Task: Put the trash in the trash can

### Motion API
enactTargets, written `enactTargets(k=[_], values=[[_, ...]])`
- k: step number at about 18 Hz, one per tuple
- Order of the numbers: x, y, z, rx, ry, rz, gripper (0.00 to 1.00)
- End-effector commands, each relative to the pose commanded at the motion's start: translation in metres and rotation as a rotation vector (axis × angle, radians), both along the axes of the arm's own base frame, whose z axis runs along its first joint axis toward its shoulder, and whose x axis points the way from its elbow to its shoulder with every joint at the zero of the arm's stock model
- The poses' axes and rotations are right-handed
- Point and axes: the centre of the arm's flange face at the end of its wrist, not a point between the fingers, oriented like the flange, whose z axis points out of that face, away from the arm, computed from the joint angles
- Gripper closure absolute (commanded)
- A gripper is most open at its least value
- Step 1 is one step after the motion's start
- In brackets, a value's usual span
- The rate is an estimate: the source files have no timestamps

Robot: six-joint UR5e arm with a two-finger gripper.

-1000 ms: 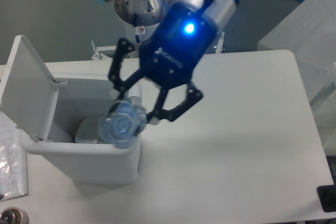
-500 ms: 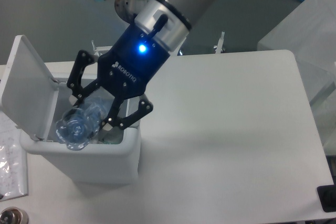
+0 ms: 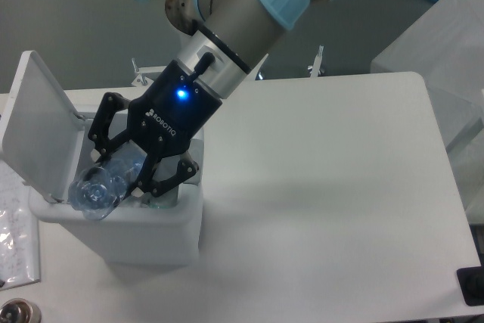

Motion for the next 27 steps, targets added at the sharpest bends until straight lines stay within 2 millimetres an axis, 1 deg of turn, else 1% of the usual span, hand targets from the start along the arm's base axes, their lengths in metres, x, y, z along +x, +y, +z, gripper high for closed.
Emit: enactTargets(k=[1, 5, 7, 9, 10, 11, 12, 13, 15, 17, 18, 20, 21, 22, 23, 24, 26, 27], values=[[0.0, 0.0, 0.0, 0.002, 0.004, -0.002, 0.0], [-0.002, -0.001, 0.002, 0.006, 0.01, -0.001, 0.0], [-0.011, -0.003, 0.007, 0.018, 0.025, 0.01, 0.0], [-0.035, -0.014, 0.014, 0.029, 0.038, 0.05, 0.0], [-0.048, -0.018, 0.014, 0.033, 0.044, 0.068, 0.0], [-0.067, -0.025, 0.008, 0.03, 0.049, 0.093, 0.0], [-0.093, -0.041, 0.005, 0.03, 0.06, 0.129, 0.0], [-0.112, -0.053, -0.001, 0.03, 0.07, 0.153, 0.0], [-0.145, -0.071, -0.019, -0.002, 0.103, 0.199, 0.0], [-0.172, -0.091, -0.035, -0.121, 0.227, 0.273, 0.0], [-0.186, -0.098, -0.049, -0.184, 0.272, 0.298, 0.0], [-0.208, -0.1, -0.083, -0.264, 0.307, 0.302, 0.0], [-0.222, -0.108, -0.098, -0.282, 0.31, 0.305, 0.0], [-0.232, -0.114, -0.106, -0.293, 0.318, 0.304, 0.0], [-0.234, -0.115, -0.112, -0.307, 0.334, 0.295, 0.0], [-0.236, -0.118, -0.113, -0.323, 0.364, 0.286, 0.0], [-0.24, -0.122, -0.12, -0.372, 0.459, 0.241, 0.0], [-0.244, -0.125, -0.128, -0.415, 0.508, 0.218, 0.0]])
